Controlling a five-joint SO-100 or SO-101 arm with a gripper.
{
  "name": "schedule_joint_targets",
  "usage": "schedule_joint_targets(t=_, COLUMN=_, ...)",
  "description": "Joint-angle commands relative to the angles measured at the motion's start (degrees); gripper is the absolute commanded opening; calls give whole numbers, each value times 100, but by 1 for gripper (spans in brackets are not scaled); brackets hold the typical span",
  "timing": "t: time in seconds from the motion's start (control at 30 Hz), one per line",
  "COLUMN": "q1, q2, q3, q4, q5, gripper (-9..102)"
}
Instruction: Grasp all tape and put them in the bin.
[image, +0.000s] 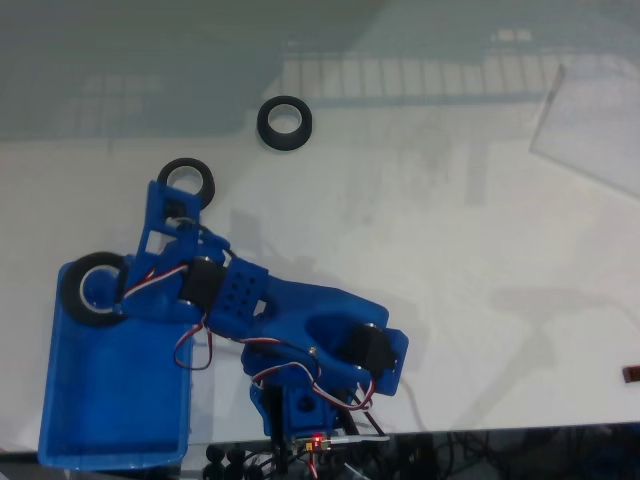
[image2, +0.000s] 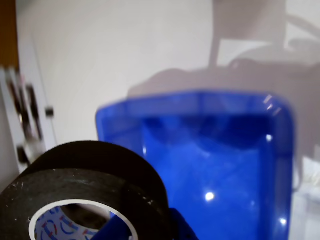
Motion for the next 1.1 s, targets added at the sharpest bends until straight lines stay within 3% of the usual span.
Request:
schedule_joint_targets(t=0.0, q1=-246, q2=185, q3=9, q4=35, q5=0, gripper=0)
schedule_joint_targets(t=0.3, q1=-738, q2=211, q3=536, q4=-88, q5=-132, gripper=0)
schedule_joint_targets(t=0.43, q1=-765, q2=299, q3=580, q4=-149, q5=9, gripper=12)
schedule_joint_targets(t=0.6, q1=-527, q2=352, q3=580, q4=-396, q5=387, gripper=27)
schedule_joint_targets(t=0.9, q1=-9, q2=562, q3=598, q4=-448, q5=510, gripper=28)
schedule_joint_targets(t=1.07, q1=844, q2=580, q3=562, q4=-624, q5=694, gripper=28)
